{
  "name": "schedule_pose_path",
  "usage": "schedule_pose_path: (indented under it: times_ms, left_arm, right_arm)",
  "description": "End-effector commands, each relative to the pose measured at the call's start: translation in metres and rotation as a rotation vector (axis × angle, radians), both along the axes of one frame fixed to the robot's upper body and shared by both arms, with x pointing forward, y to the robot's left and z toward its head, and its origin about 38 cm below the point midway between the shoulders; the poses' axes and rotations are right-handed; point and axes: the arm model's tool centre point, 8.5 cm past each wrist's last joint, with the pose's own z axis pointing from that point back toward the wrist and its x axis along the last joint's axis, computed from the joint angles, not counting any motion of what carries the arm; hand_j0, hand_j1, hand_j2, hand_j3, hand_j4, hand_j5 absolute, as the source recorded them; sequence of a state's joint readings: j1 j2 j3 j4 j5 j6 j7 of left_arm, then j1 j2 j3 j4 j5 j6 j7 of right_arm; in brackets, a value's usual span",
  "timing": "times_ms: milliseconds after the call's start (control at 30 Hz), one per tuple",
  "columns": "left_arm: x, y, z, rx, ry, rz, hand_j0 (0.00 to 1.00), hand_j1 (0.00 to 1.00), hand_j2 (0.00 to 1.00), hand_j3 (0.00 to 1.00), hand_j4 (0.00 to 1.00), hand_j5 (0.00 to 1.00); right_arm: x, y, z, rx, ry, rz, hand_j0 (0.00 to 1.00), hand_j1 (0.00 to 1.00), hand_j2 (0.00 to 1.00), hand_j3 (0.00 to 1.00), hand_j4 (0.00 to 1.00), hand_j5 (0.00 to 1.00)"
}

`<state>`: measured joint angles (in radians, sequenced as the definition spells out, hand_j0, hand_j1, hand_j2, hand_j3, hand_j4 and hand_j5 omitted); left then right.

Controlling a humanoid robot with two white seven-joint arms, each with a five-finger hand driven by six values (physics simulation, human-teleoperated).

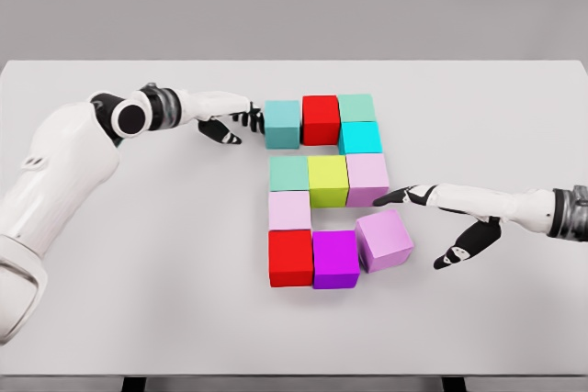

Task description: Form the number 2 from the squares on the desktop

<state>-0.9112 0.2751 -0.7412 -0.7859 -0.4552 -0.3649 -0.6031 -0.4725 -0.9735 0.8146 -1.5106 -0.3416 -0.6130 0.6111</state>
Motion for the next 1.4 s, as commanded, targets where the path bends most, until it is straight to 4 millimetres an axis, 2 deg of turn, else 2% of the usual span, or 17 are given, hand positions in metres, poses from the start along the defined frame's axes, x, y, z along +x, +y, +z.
schedule_pose_path:
  times_ms: [0, 200, 567, 733, 767, 833, 867, 933, 967, 1033, 1267, 1367]
  left_arm:
    - [-0.001, -0.010, 0.002, -0.042, 0.012, -0.016, 0.63, 0.63, 0.63, 0.63, 0.63, 0.63]
    - [0.000, -0.005, 0.002, -0.040, 0.016, 0.001, 0.64, 0.64, 0.64, 0.64, 0.64, 0.64]
    - [0.001, -0.001, 0.005, -0.056, 0.018, 0.022, 0.65, 0.65, 0.65, 0.65, 0.65, 0.65]
    - [0.002, 0.041, 0.019, -0.157, 0.031, 0.085, 0.70, 0.70, 0.70, 0.70, 0.70, 0.70]
    - [0.002, 0.043, 0.025, -0.156, 0.017, 0.079, 0.71, 0.71, 0.71, 0.71, 0.71, 0.71]
    - [-0.001, 0.061, 0.039, -0.167, -0.009, 0.086, 0.71, 0.71, 0.71, 0.71, 0.71, 0.71]
    - [-0.005, 0.072, 0.048, -0.191, -0.021, 0.086, 0.78, 0.78, 0.78, 0.78, 0.78, 0.78]
    - [-0.018, 0.089, 0.051, -0.251, -0.021, 0.076, 0.96, 0.96, 0.96, 0.96, 0.96, 0.96]
    - [-0.020, 0.093, 0.059, -0.276, -0.048, 0.053, 1.00, 1.00, 1.00, 1.00, 1.00, 1.00]
    - [-0.025, 0.108, 0.069, -0.301, -0.084, 0.020, 1.00, 1.00, 1.00, 1.00, 1.00, 1.00]
    - [-0.039, 0.127, 0.068, -0.301, -0.117, -0.046, 1.00, 1.00, 1.00, 1.00, 1.00, 1.00]
    - [-0.045, 0.118, 0.070, -0.303, -0.125, -0.082, 1.00, 1.00, 1.00, 1.00, 1.00, 1.00]
  right_arm:
    - [0.000, 0.000, 0.000, 0.006, 0.007, -0.003, 1.00, 1.00, 1.00, 1.00, 1.00, 1.00]
    - [-0.004, 0.002, -0.009, -0.001, 0.032, 0.006, 1.00, 1.00, 1.00, 1.00, 1.00, 1.00]
    - [-0.005, 0.002, -0.010, -0.003, 0.035, 0.005, 1.00, 1.00, 1.00, 1.00, 1.00, 1.00]
    - [-0.006, -0.002, -0.010, -0.009, 0.038, 0.001, 1.00, 1.00, 1.00, 1.00, 1.00, 1.00]
    - [-0.006, -0.002, -0.010, -0.010, 0.037, 0.000, 1.00, 1.00, 1.00, 1.00, 1.00, 1.00]
    - [-0.007, -0.002, -0.010, -0.011, 0.037, 0.001, 1.00, 1.00, 1.00, 1.00, 1.00, 1.00]
    - [-0.007, -0.002, -0.010, -0.011, 0.037, 0.001, 1.00, 1.00, 1.00, 1.00, 1.00, 1.00]
    - [-0.007, -0.003, -0.010, -0.012, 0.037, 0.000, 1.00, 1.00, 1.00, 1.00, 1.00, 1.00]
    - [-0.007, -0.003, -0.009, -0.013, 0.036, 0.002, 1.00, 1.00, 1.00, 1.00, 1.00, 1.00]
    - [-0.008, -0.002, -0.009, -0.014, 0.036, 0.004, 1.00, 1.00, 1.00, 1.00, 1.00, 1.00]
    - [-0.013, -0.010, -0.002, -0.043, 0.029, 0.010, 1.00, 1.00, 1.00, 1.00, 1.00, 1.00]
    - [-0.014, -0.008, -0.001, -0.043, 0.026, 0.020, 1.00, 1.00, 1.00, 1.00, 1.00, 1.00]
